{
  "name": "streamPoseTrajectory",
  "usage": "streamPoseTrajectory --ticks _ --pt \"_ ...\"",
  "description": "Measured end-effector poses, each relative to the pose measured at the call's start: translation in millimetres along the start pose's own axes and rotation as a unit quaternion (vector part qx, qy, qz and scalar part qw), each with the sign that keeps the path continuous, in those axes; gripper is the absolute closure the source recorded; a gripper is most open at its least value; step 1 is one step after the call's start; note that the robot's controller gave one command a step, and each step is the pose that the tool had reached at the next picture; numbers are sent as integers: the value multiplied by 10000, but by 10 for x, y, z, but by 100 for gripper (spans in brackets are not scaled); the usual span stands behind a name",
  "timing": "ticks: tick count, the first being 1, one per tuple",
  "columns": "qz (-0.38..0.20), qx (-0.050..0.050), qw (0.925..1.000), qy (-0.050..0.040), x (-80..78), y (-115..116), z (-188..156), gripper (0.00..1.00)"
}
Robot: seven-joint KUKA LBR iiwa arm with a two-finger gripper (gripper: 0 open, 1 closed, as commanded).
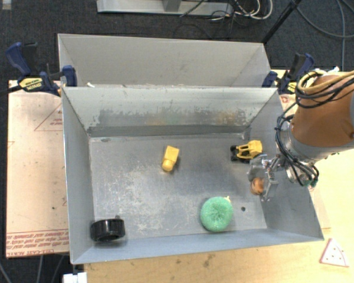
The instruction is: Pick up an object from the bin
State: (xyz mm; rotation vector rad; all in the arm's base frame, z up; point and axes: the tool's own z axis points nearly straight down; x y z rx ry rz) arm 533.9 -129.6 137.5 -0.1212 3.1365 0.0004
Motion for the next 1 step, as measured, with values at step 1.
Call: streamPoseTrajectory --ticks 1 --pt "-1 -4 10000 13 4 4 -140 100"
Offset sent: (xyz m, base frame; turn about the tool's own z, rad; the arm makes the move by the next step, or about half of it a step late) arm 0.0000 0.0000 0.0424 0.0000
